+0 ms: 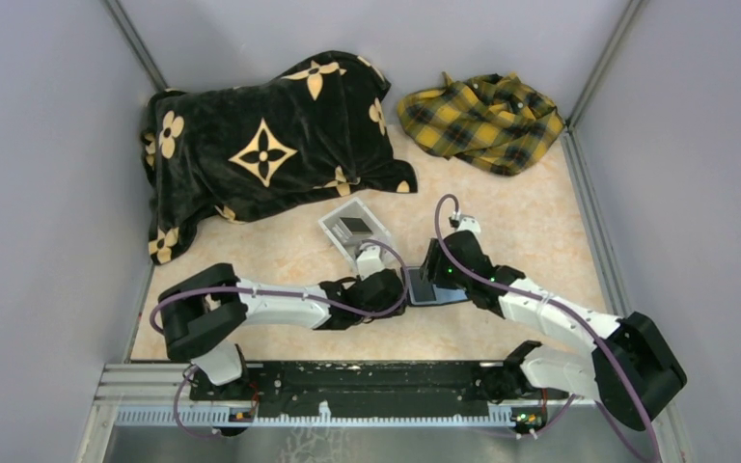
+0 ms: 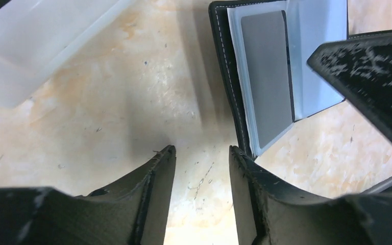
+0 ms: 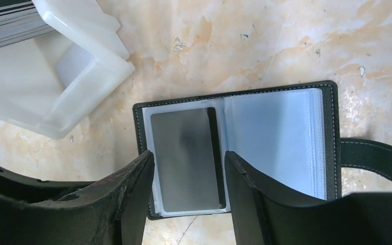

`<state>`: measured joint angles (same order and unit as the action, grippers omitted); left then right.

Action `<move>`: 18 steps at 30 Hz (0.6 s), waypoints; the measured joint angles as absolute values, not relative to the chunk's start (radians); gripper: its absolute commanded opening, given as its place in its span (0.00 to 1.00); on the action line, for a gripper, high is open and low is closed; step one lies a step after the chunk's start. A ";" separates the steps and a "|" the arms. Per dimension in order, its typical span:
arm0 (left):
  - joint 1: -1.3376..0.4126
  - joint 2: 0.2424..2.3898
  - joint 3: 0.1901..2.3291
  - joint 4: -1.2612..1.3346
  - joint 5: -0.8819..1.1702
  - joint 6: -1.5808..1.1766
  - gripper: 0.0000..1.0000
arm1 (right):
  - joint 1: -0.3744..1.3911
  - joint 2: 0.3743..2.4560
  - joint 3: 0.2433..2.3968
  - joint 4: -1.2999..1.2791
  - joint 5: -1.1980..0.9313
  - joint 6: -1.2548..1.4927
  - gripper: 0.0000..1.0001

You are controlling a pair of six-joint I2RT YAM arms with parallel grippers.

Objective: Put the credit cards into the card holder
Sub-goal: Insert the credit card into the card holder, then pick up the credit card from the storage box.

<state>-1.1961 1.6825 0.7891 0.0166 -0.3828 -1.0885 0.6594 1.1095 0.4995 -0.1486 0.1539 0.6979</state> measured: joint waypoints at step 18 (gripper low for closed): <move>-1.250 1.391 0.719 -0.566 -0.508 -1.230 0.77 | 0.661 1.176 0.863 -0.285 0.129 0.467 0.55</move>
